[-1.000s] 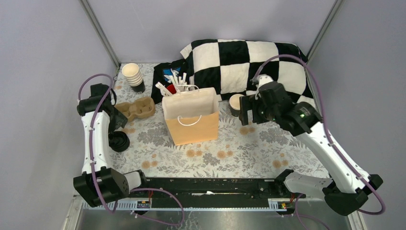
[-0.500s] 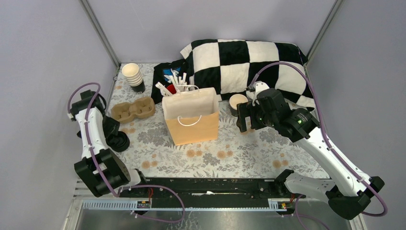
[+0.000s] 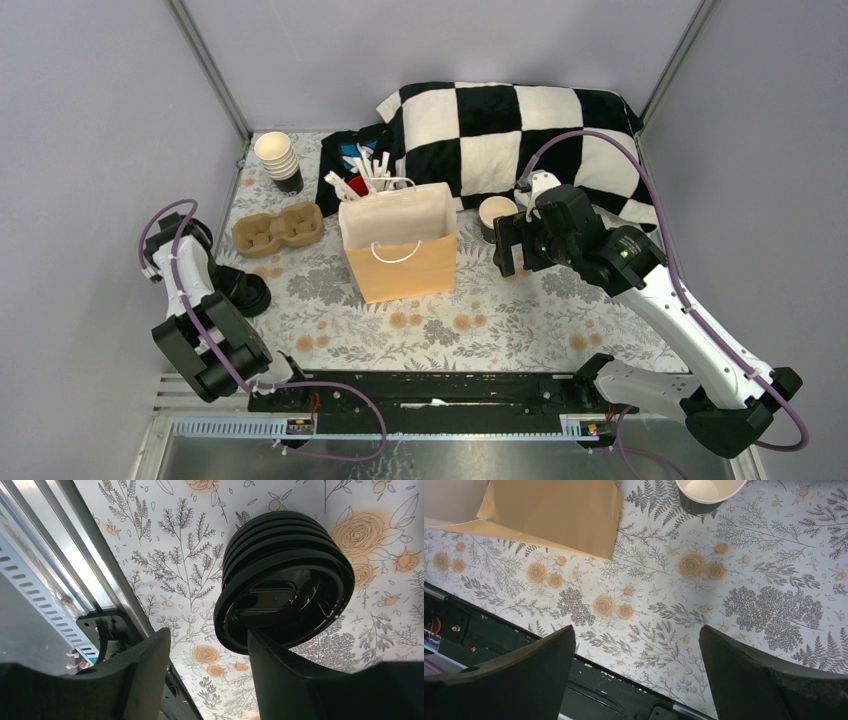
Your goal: Pack the takeout coffee
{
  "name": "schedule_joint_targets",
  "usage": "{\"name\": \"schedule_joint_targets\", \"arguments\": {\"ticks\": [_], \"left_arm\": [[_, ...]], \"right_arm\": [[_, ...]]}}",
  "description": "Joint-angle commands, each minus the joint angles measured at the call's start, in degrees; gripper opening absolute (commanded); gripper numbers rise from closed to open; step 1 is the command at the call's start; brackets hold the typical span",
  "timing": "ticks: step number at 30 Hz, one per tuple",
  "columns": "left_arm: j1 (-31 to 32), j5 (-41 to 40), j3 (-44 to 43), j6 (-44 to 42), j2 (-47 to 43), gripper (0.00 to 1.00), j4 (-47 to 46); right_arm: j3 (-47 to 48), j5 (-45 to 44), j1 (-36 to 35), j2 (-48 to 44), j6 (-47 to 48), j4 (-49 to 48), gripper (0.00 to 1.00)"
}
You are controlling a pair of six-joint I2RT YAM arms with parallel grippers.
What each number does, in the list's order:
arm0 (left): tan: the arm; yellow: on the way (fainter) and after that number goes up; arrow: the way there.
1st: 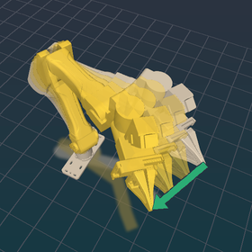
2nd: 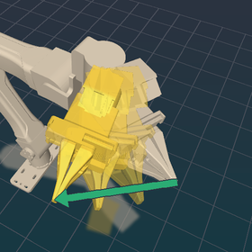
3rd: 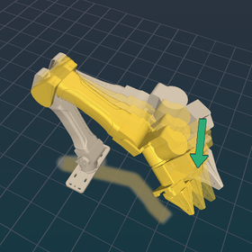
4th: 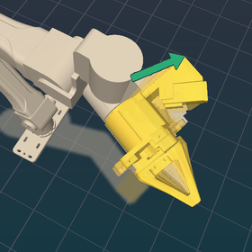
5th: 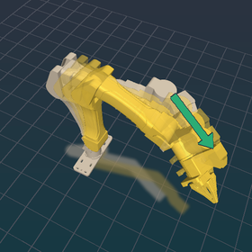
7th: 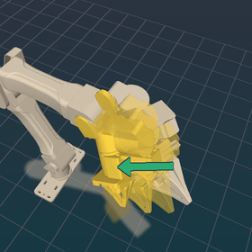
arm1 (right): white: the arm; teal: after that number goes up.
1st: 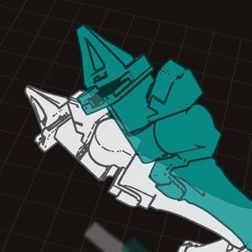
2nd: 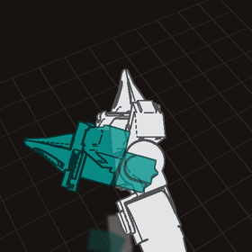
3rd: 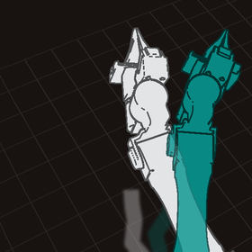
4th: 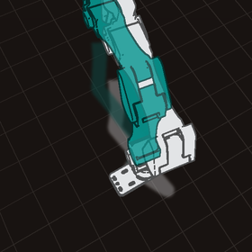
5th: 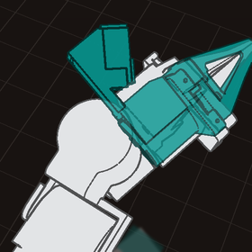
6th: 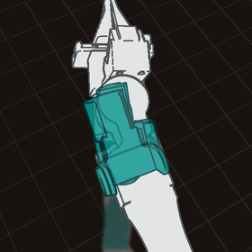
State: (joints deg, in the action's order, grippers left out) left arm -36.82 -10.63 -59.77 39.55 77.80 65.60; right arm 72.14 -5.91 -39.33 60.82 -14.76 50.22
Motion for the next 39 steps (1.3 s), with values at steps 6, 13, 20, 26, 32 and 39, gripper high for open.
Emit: {"name": "schedule_joint_targets", "arguments": {"ticks": [6, 13, 20, 26, 32, 39], "left_arm": [[-0.7, 0.6, 1.1, 0.6, 0.0, 0.55, -3.4], [-0.8, 0.5, 1.6, 0.6, 0.1, 0.43, -4.1], [-0.8, 0.5, 1.7, 0.4, 0.3, 0.35, -4.3], [-0.9, 0.7, 1.3, 0.3, -0.2, 0.22, -4.1], [-0.9, 0.5, 0.1, 0.3, -0.3, 0.14, -3.4], [-0.9, 1.4, -2.6, 1.2, -1.2, 0.05, -1.7]], "right_arm": [[0.7, 0.8, -0.4, -0.3, 1.1, -2.1, 1.00], [1.0, 0.8, -0.5, -0.3, 1.2, -2.1, 1.00], [1.2, 0.9, -0.7, -0.5, 1.4, -2.1, 0.99], [1.2, 0.9, -0.8, -0.6, 1.4, -2.1, 0.99], [1.1, 1.0, -1.0, -0.7, 1.5, -2.1, 0.98], [1.5, 0.5, -1.4, -0.7, 1.7, -2.0, 0.98]]}}
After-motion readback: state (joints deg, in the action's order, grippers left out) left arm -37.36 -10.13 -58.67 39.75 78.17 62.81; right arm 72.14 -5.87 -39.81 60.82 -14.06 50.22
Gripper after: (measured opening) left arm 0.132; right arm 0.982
